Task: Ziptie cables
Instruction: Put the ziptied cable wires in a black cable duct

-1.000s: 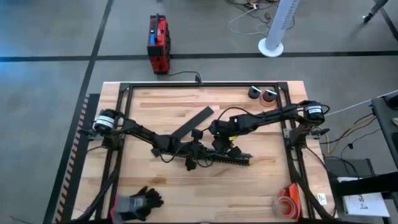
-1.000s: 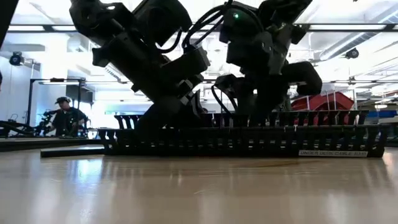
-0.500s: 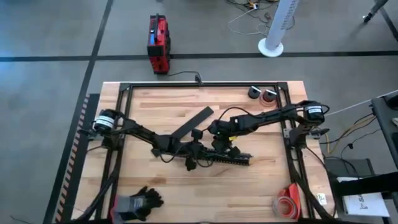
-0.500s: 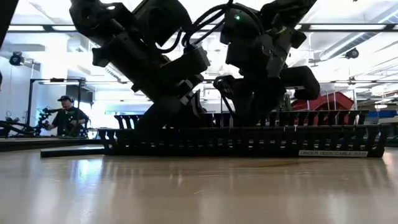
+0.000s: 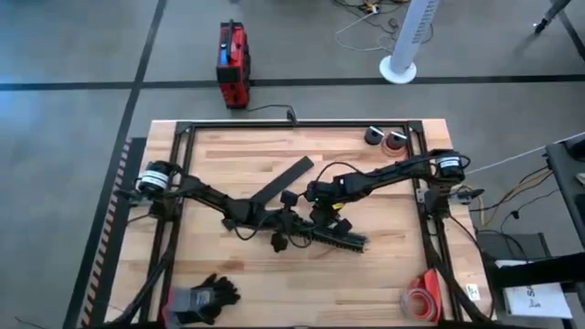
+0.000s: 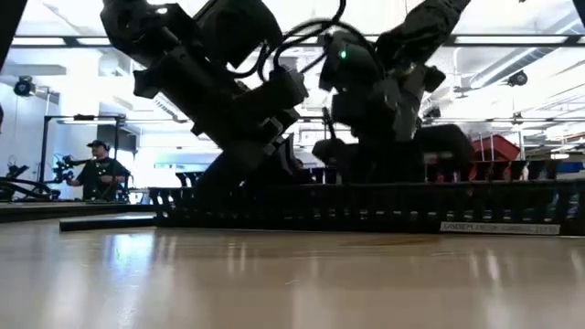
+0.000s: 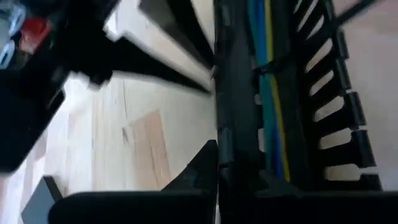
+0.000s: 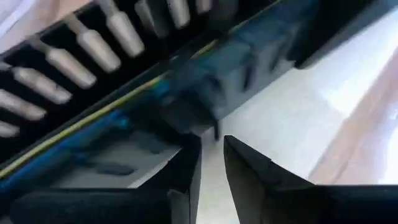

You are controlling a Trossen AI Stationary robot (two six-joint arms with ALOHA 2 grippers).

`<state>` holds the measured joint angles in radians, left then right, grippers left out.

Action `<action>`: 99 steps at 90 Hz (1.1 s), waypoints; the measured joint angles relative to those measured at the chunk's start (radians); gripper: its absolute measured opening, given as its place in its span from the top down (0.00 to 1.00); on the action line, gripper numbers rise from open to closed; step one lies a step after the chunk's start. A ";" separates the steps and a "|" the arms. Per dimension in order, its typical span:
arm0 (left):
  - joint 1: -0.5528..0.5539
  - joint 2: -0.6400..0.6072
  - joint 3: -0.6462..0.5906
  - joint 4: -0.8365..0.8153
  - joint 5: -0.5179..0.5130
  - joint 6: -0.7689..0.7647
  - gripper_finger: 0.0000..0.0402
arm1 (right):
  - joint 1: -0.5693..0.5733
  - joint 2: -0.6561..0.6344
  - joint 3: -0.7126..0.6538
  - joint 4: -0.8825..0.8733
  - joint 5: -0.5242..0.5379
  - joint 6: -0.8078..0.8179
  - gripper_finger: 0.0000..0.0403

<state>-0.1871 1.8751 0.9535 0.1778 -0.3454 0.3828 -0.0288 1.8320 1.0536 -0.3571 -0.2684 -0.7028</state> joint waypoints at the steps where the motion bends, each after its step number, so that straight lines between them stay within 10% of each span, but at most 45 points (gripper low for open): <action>1: 0.000 0.000 0.000 0.000 0.000 0.000 1.00 | 0.000 0.000 0.001 0.002 0.000 -0.002 0.89; 99: -0.001 -0.004 0.002 -0.082 0.103 -0.165 1.00 | -0.096 -0.015 0.003 -0.186 0.164 0.070 1.00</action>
<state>-0.1883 1.8713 0.9554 0.0959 -0.2423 0.2183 -0.1247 1.8167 1.0566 -0.5435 -0.1044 -0.6330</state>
